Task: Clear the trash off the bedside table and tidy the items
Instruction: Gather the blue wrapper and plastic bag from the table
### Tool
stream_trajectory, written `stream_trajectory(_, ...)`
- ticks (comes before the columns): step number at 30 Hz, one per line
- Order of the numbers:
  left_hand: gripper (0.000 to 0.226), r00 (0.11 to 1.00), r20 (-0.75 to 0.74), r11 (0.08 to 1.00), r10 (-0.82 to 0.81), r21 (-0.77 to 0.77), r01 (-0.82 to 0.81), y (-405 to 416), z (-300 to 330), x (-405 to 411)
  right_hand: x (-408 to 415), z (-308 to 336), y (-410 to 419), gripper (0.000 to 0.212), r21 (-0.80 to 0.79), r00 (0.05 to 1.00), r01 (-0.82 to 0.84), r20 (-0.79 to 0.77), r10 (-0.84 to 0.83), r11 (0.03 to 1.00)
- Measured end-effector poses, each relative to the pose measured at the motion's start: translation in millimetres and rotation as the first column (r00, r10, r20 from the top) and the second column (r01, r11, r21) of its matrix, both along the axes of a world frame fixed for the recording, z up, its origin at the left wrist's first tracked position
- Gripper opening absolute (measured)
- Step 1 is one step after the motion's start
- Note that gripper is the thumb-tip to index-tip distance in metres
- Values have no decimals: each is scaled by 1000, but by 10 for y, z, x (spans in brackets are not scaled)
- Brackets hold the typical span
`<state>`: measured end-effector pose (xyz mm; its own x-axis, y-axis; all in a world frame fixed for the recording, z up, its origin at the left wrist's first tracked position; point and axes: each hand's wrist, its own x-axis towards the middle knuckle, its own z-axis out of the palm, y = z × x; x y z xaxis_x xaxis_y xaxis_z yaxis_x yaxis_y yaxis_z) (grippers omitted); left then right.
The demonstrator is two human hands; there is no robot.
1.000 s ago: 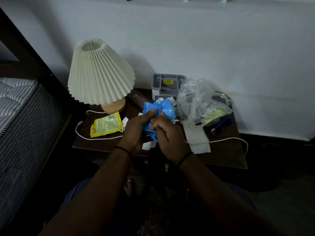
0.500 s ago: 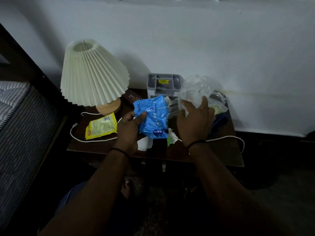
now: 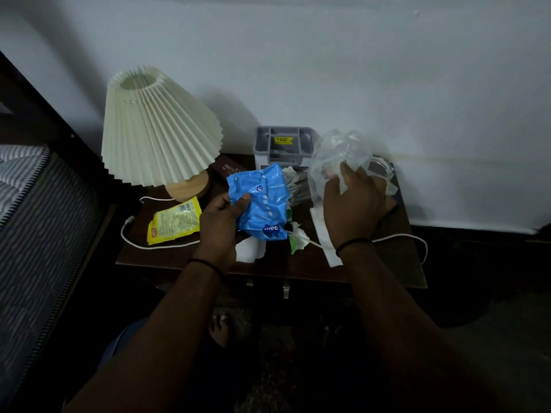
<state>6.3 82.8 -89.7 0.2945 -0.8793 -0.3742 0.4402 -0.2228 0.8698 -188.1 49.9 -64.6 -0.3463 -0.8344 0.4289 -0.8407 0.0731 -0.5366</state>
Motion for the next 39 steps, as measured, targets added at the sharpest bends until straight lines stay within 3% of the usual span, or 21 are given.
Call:
stream_trajectory(3, 25, 1000, -5, 1000, 11, 0, -11, 6, 21, -6, 58, 159, 82, 27, -201, 997, -22, 68, 37, 979)
stream_trajectory(9, 23, 999, 4, 999, 37, -9, -37, 36, 70, -37, 200, 325, 197, 11, -478, 965, -258, -82, 249, 839)
stream_trajectory(11, 16, 999, 10, 999, 43, -31, -43, 58, 98, -61, 315, 300, 252, 9, -495, 919, -391, -175, 352, 776)
stream_trajectory(14, 18, 1000, -4, 999, -14, -49, 14, 72, 116, -91, 519, 141, 411, 11, -354, 794, -608, -265, 547, 710)
stream_trajectory(19, 62, 916, -337, 976, -219, -72, 207, 73, 224, -26, 513, 51, 450, 9, -215, 684, -715, -15, 729, 666)
stream_trajectory(21, 69, 908, -320, 963, -270, -105, 249, 76, 242, -12, 513, 37, 449, 10, -191, 672, -723, 26, 740, 663)
stream_trajectory(24, 41, 934, -241, 962, -265, -137, 237, 104, 240, -70, 532, 25, 444, 5, -157, 616, -765, 105, 781, 625)
stream_trajectory(25, 43, 947, -223, 970, -231, -131, 205, 108, 244, -97, 532, 27, 443, 5, -187, 604, -757, 166, 779, 627)
stream_trajectory(28, 60, 975, -170, 987, -142, -99, 126, 88, 255, -150, 530, 65, 492, 10, -298, 681, -608, 281, 676, 736)
stream_trajectory(30, 43, 974, -193, 988, -118, -117, 96, 77, 262, -181, 490, 106, 480, 22, -342, 787, -471, 254, 563, 813)
stream_trajectory(32, 29, 964, -211, 974, -161, -190, 121, 89, 317, -171, 395, 185, 416, 50, -308, 850, -363, 278, 448, 880)
stream_trajectory(33, 27, 957, -206, 959, -206, -236, 156, 110, 379, -152, 337, 238, 398, 68, -268, 825, -378, 336, 454, 886)
stream_trajectory(35, 36, 899, -238, 905, -368, -315, 287, 161, 499, -118, 237, 356, 407, 84, -207, 641, -535, 532, 553, 819)
stream_trajectory(37, 58, 827, -265, 853, -496, -328, 406, 183, 638, -169, 133, 446, 421, 63, -182, 546, -639, 578, 607, 748)
stream_trajectory(39, 51, 856, -177, 858, -486, -283, 428, 226, 782, -334, 8, 587, 505, 36, -195, 624, -600, 492, 606, 776)
